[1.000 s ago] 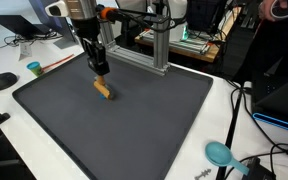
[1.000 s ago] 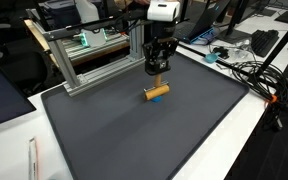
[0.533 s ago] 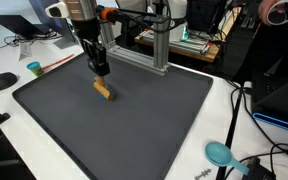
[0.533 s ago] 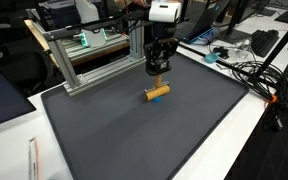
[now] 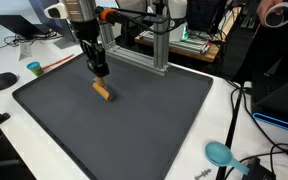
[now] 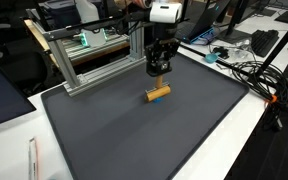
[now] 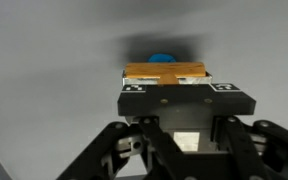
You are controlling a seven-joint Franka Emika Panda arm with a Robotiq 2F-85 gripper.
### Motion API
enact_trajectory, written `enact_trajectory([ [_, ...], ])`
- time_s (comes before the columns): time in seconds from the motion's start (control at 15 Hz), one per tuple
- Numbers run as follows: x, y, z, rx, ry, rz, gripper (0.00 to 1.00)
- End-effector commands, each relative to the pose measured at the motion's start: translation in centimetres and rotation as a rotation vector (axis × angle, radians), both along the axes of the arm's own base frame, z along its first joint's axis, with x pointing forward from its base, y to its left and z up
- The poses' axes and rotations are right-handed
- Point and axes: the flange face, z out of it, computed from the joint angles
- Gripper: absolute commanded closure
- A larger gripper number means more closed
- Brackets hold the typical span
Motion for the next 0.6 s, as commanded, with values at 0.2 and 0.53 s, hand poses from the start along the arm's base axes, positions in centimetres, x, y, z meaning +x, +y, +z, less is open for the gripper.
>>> enact_trajectory([
  [0.2, -0.3, 0.6, -3.2, 0.010, 0.132, 0.044, 0.77],
  [0.53, 1.0, 0.4, -2.4, 0.000, -0.012, 0.001, 0.77],
])
